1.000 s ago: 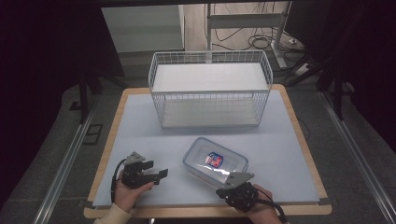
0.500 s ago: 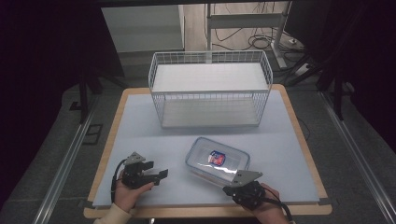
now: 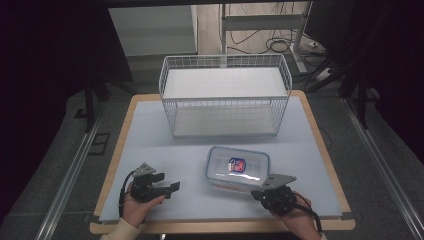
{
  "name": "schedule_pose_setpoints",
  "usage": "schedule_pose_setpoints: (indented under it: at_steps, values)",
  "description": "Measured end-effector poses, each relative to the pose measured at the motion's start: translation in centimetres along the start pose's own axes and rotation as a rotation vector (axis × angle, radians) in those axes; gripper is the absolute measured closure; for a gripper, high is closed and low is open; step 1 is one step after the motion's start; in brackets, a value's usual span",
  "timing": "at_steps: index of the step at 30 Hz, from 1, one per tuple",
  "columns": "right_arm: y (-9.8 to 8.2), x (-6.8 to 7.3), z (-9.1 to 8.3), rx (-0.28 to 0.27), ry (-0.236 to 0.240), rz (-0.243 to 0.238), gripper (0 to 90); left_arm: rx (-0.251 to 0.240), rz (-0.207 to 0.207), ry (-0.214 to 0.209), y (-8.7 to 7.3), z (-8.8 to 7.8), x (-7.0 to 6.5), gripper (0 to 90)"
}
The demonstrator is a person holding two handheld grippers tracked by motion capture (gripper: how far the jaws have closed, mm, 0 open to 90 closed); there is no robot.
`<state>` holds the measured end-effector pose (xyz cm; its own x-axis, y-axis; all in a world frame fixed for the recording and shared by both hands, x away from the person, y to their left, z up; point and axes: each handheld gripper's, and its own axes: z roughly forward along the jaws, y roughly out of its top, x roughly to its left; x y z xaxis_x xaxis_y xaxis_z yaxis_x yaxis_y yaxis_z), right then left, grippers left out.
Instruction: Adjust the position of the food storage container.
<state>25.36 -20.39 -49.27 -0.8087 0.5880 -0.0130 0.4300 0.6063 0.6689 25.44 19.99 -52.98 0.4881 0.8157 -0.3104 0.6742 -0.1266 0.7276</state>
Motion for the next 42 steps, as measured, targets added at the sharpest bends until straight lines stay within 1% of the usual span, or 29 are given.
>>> schedule_pose_setpoints:
  at_steps: [5, 6, 7, 11, 13, 15, 20, 27, 30, 31, 32, 36, 38, 39, 40, 42]
  values:
    - [-0.1, -0.9, -0.1, -0.004, -0.018, 0.027, 89.9, 0.0, 0.002, 0.0, 0.0, 0.0, 0.0, 22.4]
    - [-0.1, -0.9, -0.1, -0.004, -0.018, 0.027, 89.9, 0.0, 0.002, 0.0, 0.0, 0.0, 0.0, 22.4]
    - [-0.2, -1.3, -0.1, -0.006, -0.021, 0.036, 89.9, 0.001, 0.002, 0.001, 0.0, 0.0, 0.0, 22.4]
    - [-0.3, -1.6, 0.0, -0.001, -0.036, 0.036, 89.9, 0.003, 0.002, 0.001, 0.0, 0.1, 0.0, 22.4]
    - [-0.3, -1.9, 0.0, 0.002, -0.047, 0.042, 89.9, 0.003, 0.002, 0.001, 0.0, 0.1, 0.0, 22.4]
    - [-0.4, -2.2, 0.0, -0.006, -0.045, 0.056, 89.9, 0.002, 0.003, -0.001, 0.0, 0.0, 0.0, 22.4]
    - [-0.5, -2.5, 0.0, -0.015, -0.059, 0.058, 89.9, 0.003, 0.003, 0.001, 0.0, 0.1, 0.0, 22.4]
    - [-0.6, -2.7, -0.1, -0.021, -0.065, 0.059, 89.9, 0.002, 0.006, -0.003, 0.0, 0.1, -0.1, 22.4]
    - [-0.8, -2.7, -0.6, -0.04, -0.052, 0.068, 89.9, 0.0, 0.003, -0.004, 0.0, 0.0, -0.1, 22.3]
    - [-1.1, -2.8, -1.2, -0.051, -0.06, 0.076, 89.8, -0.001, 0.003, -0.004, 0.0, 0.0, 0.0, 22.4]
    - [-1.1, -2.8, -1.2, -0.051, -0.06, 0.076, 89.8, -0.001, 0.003, -0.004, 0.0, 0.0, 0.0, 22.4]
    - [-1.8, -3.5, -2.6, -0.071, -0.081, 0.119, 89.8, -0.002, 0.005, -0.003, 0.0, -0.1, -0.1, 22.4]
    - [-2.1, -4.2, -3.2, -0.083, -0.094, 0.146, 89.8, -0.004, 0.004, -0.002, 0.1, -0.1, -0.1, 22.4]
    - [-2.5, -5.2, -3.6, -0.092, -0.107, 0.177, 89.8, -0.006, 0.003, -0.001, 0.1, -0.1, -0.1, 22.3]
    - [-2.5, -5.2, -3.6, -0.092, -0.107, 0.177, 89.8, -0.008, 0.002, -0.001, 0.1, -0.2, -0.1, 22.3]
    - [-2.9, -6.1, -4.0, -0.105, -0.11, 0.212, 89.8, -0.01, 0.001, 0.0, 0.1, -0.1, -0.1, 22.2]
